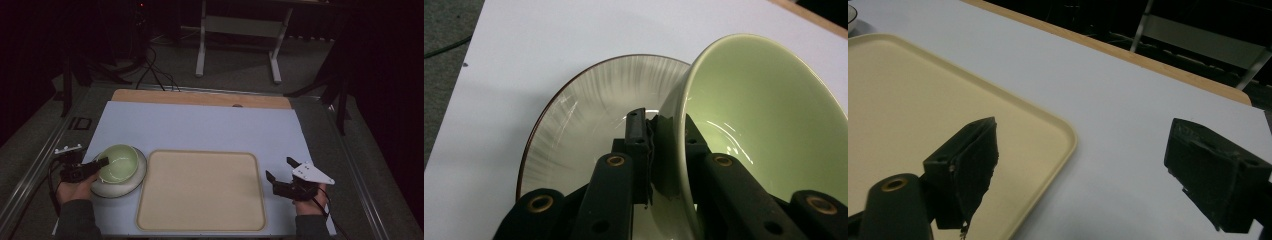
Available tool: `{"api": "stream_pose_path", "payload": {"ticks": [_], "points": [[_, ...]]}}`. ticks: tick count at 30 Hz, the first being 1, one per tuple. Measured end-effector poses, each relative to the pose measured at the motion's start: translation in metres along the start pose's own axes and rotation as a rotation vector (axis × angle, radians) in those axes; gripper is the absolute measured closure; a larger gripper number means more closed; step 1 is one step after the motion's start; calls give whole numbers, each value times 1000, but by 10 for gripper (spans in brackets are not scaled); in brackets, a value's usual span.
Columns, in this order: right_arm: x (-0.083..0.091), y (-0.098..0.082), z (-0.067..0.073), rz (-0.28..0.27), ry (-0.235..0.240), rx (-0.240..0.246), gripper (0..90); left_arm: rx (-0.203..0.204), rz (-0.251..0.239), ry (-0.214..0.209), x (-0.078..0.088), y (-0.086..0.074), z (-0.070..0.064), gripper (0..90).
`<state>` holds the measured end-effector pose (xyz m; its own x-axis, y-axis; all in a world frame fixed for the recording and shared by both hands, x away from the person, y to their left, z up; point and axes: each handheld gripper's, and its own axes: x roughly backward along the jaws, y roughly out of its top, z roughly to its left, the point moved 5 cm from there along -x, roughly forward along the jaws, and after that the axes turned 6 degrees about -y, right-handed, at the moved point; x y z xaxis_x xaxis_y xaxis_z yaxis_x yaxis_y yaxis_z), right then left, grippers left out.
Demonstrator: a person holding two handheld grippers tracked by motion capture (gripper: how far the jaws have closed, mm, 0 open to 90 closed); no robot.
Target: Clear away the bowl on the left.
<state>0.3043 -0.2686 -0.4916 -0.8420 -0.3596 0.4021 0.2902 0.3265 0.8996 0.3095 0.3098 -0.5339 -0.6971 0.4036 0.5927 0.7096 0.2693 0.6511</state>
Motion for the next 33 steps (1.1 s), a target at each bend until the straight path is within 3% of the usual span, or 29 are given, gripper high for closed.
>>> {"api": "stream_pose_path", "payload": {"ticks": [14,22,33], "points": [[1,1,-1,-9,-2,-1,136,-1,-50,-37,7,4,-8,817],[1,1,-1,-12,-3,-1,136,-30,-81,-49,11,9,-18,816],[2,1,-1,-14,-2,0,136,-39,-119,-75,19,15,-28,815]]}}
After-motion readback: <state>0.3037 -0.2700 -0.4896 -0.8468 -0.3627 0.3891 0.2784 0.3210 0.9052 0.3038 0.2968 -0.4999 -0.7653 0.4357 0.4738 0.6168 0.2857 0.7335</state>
